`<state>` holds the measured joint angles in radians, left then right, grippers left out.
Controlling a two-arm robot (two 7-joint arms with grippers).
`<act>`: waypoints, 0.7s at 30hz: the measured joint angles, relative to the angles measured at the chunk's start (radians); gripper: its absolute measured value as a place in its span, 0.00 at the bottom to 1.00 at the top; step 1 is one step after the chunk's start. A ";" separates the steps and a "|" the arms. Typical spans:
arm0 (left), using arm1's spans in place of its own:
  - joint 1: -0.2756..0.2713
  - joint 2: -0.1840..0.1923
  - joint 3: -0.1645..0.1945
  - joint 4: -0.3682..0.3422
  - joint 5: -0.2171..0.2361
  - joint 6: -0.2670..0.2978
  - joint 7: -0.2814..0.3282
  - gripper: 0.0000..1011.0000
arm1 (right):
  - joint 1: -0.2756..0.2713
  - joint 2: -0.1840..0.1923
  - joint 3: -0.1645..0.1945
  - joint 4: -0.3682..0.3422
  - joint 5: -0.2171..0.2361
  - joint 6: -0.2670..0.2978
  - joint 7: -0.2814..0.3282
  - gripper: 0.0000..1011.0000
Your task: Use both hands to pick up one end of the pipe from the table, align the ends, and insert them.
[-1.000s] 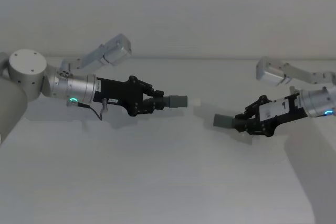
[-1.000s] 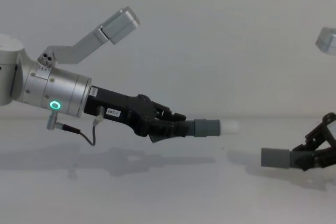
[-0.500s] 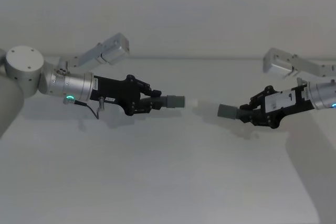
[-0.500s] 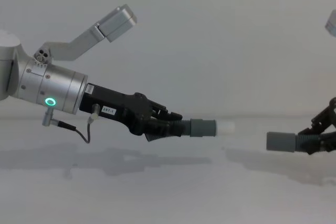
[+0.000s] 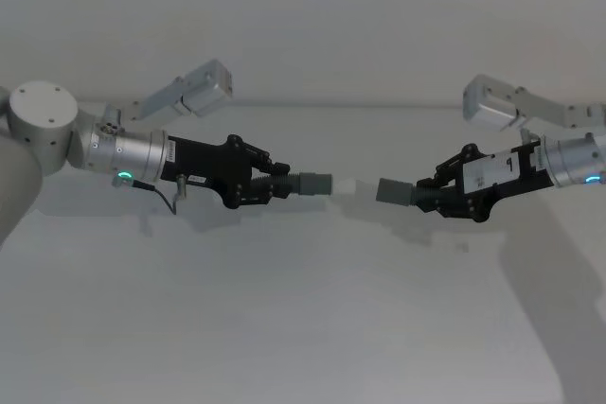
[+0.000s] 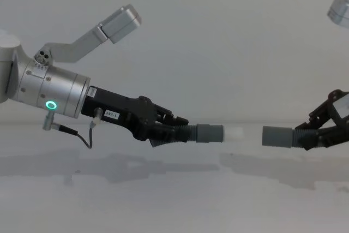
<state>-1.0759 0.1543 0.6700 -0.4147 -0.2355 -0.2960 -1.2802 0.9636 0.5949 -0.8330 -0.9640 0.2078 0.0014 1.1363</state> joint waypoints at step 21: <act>-0.002 0.001 0.001 0.000 0.000 0.000 -0.002 0.31 | 0.039 -0.045 -0.017 0.061 0.000 -0.011 0.014 0.26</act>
<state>-1.0774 0.1555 0.6711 -0.4147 -0.2352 -0.2965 -1.2821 1.0022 0.5501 -0.8502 -0.9033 0.2082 -0.0093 1.1503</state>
